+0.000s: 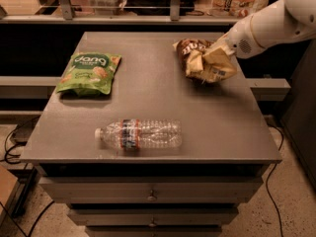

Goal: Move brown chip bag near green rice chip bag

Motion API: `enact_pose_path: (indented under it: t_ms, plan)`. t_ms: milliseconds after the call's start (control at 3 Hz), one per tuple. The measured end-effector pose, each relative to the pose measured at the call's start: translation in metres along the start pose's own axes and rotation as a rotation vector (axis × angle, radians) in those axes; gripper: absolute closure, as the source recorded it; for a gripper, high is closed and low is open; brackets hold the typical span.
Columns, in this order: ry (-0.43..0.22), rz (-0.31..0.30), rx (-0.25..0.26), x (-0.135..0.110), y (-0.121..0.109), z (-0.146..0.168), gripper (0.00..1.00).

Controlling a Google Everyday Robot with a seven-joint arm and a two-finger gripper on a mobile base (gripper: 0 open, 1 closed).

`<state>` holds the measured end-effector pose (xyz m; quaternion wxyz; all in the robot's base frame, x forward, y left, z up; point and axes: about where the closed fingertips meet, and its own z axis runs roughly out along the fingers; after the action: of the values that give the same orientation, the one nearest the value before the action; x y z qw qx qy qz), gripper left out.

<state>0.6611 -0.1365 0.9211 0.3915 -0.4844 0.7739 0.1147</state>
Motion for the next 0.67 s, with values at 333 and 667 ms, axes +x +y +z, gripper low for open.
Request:
enact_pose_path:
  t_ms: [333,667]
  plan:
    - [-0.089,-0.088,0.005,-0.048,0.004,-0.020,1.00]
    - [-0.210,-0.211,-0.040,-0.118,0.021,-0.025,1.00]
